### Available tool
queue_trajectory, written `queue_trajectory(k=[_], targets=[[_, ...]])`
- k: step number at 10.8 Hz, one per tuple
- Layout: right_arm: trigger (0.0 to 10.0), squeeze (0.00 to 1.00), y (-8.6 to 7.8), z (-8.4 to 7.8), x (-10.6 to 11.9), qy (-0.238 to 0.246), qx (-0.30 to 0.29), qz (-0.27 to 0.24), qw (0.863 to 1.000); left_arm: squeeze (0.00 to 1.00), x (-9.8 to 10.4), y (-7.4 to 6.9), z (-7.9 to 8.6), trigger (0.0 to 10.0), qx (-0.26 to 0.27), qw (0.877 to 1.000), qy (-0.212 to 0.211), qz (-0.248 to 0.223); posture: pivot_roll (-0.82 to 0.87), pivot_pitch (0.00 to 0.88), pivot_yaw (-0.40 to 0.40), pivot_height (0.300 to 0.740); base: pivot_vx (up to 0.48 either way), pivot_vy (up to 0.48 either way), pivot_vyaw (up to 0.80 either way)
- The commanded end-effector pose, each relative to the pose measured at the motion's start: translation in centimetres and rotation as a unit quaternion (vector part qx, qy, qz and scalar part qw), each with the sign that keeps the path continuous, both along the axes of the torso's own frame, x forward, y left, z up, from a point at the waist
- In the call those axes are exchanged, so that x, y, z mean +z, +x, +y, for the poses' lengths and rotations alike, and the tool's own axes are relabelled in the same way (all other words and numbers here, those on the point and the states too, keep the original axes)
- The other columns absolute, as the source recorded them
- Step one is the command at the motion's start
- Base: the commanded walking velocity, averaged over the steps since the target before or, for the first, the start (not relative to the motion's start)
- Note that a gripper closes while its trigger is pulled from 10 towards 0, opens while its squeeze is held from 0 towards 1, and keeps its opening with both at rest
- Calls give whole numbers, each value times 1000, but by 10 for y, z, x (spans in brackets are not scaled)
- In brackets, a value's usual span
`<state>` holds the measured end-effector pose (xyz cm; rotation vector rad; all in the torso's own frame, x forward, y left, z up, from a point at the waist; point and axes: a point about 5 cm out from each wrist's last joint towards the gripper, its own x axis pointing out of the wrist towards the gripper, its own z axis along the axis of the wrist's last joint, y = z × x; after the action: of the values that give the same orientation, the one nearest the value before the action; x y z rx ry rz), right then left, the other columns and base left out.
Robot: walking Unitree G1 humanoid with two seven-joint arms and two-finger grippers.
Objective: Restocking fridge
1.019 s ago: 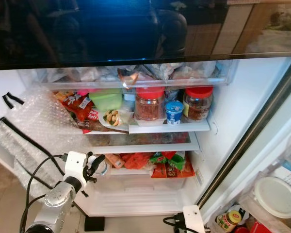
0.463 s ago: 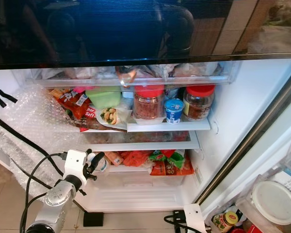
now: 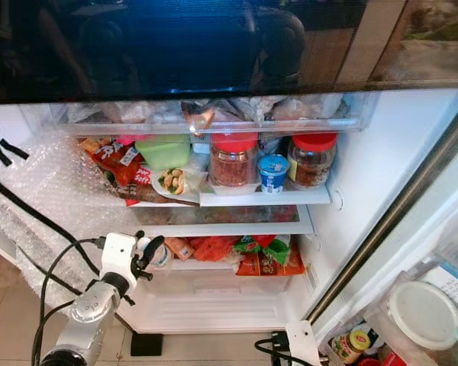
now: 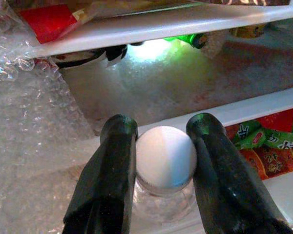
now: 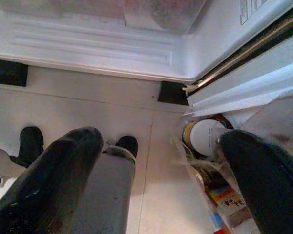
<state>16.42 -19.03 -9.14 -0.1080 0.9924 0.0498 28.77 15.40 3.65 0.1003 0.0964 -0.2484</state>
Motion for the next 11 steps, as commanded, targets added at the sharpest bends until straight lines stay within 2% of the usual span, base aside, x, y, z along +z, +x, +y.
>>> queue_trajectory(k=[1, 4, 7, 11], targets=[[10000, 0, -4, 0, -2, -4, 7, 7, 1000, 0, 3, 3, -1, 10000, -5, 1000, 6, -11, -35, 13, 11, 691, 0, 0, 0], [10000, 0, -6, -6, -2, -7, 2, 15, 1000, 0, 4, 4, -1, 10000, -2, 1000, 7, -12, -35, 13, 12, 691, 0, 0, 0], [10000, 0, -7, -2, -3, -4, 4, 16, 1000, 0, 5, 5, -1, 10000, 1, 1000, 6, -14, -36, 20, 11, 641, 0, 0, 0], [10000, 0, -5, -2, -2, -9, 1, 11, 1000, 0, 9, 7, -2, 10000, 4, 1000, 4, -25, -38, 24, 9, 641, 0, 0, 0]])
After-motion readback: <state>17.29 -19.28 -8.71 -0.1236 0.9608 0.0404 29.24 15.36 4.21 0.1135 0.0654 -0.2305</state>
